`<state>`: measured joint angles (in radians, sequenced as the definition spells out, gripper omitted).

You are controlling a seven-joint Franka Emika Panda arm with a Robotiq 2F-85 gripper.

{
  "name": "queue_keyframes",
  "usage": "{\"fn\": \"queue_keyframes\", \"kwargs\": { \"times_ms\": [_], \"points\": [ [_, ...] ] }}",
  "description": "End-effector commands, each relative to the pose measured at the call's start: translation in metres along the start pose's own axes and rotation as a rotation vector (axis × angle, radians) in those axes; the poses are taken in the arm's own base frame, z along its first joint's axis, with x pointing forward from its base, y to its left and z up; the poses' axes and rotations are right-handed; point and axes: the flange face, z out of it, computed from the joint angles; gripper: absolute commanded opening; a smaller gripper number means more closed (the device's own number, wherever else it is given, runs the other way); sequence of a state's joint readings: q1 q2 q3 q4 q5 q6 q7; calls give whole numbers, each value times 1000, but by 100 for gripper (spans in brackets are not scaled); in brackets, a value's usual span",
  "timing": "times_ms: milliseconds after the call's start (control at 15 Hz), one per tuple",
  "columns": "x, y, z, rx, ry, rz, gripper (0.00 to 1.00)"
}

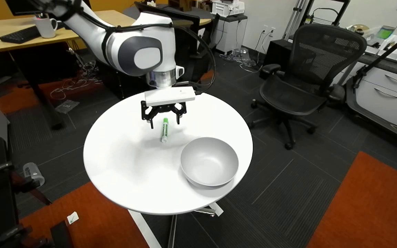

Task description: Place the green marker inside the grey bowl

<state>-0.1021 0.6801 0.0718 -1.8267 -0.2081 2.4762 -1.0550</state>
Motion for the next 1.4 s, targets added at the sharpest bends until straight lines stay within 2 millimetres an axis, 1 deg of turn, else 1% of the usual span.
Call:
{"fn": "queue_keyframes", "kwargs": {
  "times_ms": [0, 333, 400, 467, 600, 667, 933, 1000, 1067, 1133, 1267, 1333],
  "points": [
    [7, 15, 11, 6, 36, -28, 100],
    [11, 23, 27, 17, 47, -37, 100],
    [10, 24, 29, 19, 48, -39, 75],
    [10, 25, 31, 20, 49, -40, 74],
    [10, 27, 34, 20, 51, -44, 59],
    [10, 28, 35, 20, 52, -43, 50],
    [11, 33, 30, 8, 56, -38, 21],
    [12, 33, 28, 8, 59, -34, 12],
    [12, 32, 23, 3, 62, -21, 5],
    [12, 31, 17, -5, 66, -7, 0],
    [9, 27, -3, -21, 86, 38, 5],
    [5, 25, -15, -36, 104, 62, 5]
  ]
}}
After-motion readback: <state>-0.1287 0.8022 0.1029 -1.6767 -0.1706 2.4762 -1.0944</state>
